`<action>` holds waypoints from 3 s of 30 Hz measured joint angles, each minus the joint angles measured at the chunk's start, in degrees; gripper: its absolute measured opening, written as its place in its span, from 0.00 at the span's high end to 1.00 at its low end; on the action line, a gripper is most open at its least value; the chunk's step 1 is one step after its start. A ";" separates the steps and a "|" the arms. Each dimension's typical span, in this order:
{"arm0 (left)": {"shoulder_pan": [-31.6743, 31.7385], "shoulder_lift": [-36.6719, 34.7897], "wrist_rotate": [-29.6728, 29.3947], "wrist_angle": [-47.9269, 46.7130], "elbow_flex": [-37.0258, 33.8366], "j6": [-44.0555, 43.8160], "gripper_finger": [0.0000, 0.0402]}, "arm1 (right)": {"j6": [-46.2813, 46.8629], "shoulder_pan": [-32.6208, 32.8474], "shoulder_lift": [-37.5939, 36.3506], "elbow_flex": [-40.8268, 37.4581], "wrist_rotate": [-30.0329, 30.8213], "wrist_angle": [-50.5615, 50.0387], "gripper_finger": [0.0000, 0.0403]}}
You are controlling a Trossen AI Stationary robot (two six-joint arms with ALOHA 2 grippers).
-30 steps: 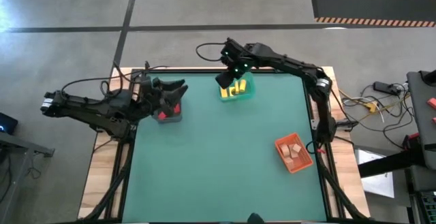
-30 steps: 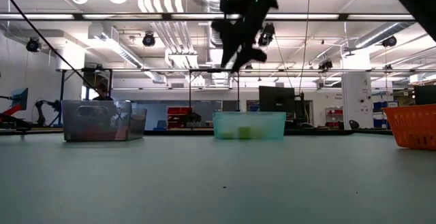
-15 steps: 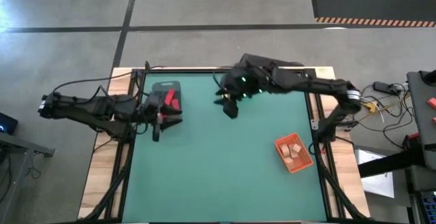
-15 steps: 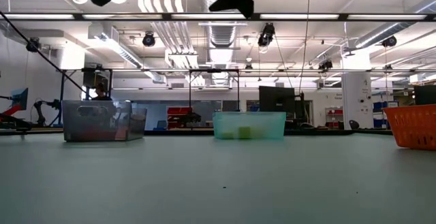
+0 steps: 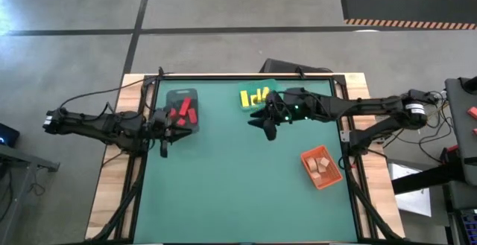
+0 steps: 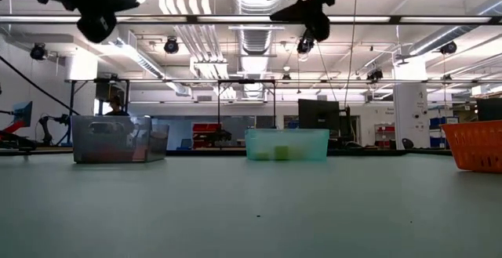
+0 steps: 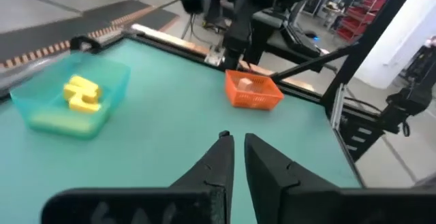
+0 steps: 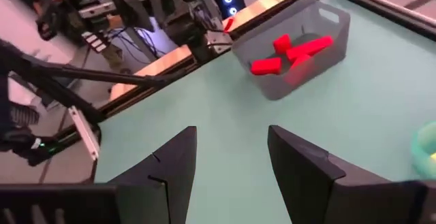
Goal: Sort & place blocks by color
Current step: Return to Home Position
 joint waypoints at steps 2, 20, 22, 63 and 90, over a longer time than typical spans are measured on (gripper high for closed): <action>0.00 -0.34 -0.02 0.57 -1.94 -1.23 0.94 | -0.51 0.63 -0.94 -2.44 0.01 2.16 0.58; -0.07 -13.63 1.67 10.49 -15.82 5.10 0.94 | -16.50 1.36 -20.69 -31.65 -0.77 29.80 0.58; -0.07 -16.80 1.69 10.34 -17.10 5.45 0.94 | -16.54 1.34 -23.80 -34.03 -0.26 30.82 0.58; -0.02 -22.70 3.07 10.12 -22.51 6.11 0.94 | -29.11 0.70 -70.65 -60.29 2.47 27.85 0.58; -0.02 -17.17 3.05 10.14 -22.51 6.11 0.94 | -23.43 0.70 -69.41 -60.38 2.49 18.37 0.58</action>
